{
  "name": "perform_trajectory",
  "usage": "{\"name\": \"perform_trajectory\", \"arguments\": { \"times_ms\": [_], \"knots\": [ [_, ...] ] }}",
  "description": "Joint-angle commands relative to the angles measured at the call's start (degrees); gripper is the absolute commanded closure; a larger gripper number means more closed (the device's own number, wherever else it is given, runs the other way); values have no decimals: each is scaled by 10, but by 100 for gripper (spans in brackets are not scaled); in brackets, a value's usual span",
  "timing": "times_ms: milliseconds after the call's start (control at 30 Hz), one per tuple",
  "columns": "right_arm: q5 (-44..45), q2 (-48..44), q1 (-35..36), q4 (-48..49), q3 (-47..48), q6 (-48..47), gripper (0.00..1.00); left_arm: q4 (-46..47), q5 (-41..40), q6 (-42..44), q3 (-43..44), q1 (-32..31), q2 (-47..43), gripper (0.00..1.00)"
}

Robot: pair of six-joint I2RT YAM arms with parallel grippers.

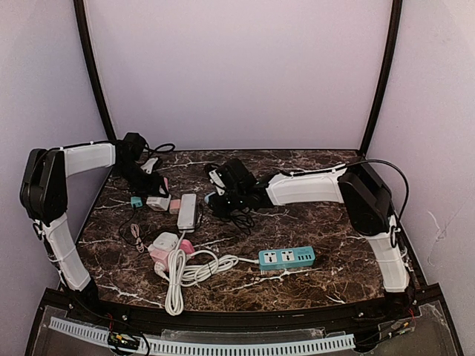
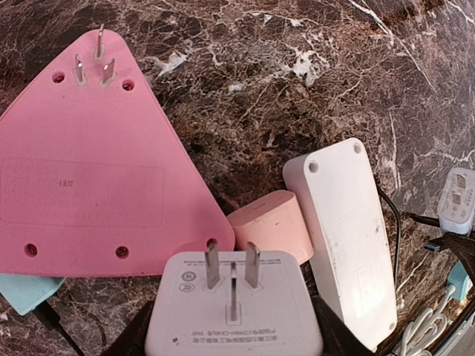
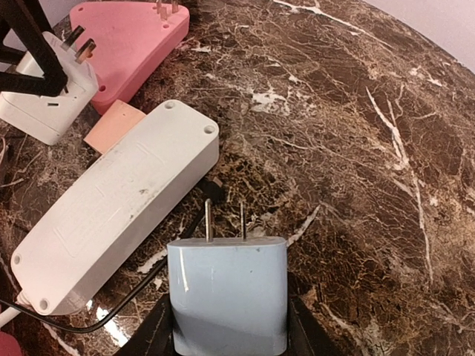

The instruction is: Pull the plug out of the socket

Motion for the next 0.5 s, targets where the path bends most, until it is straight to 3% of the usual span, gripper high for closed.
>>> {"name": "perform_trajectory", "arguments": {
  "times_ms": [0, 167, 300, 467],
  "knots": [
    [-24, 21, -17, 31, 22, 21, 87, -19, -10, 6, 12, 1, 4, 57],
    [-40, 36, -25, 36, 19, 31, 78, -21, -10, 8, 13, 2, 9, 46],
    [-44, 43, -28, 36, 17, 33, 60, -22, -12, 8, 13, 2, 13, 39],
    [-34, 38, -30, 37, 10, 19, 30, -22, -8, 9, 14, 1, 18, 31]
  ]
}}
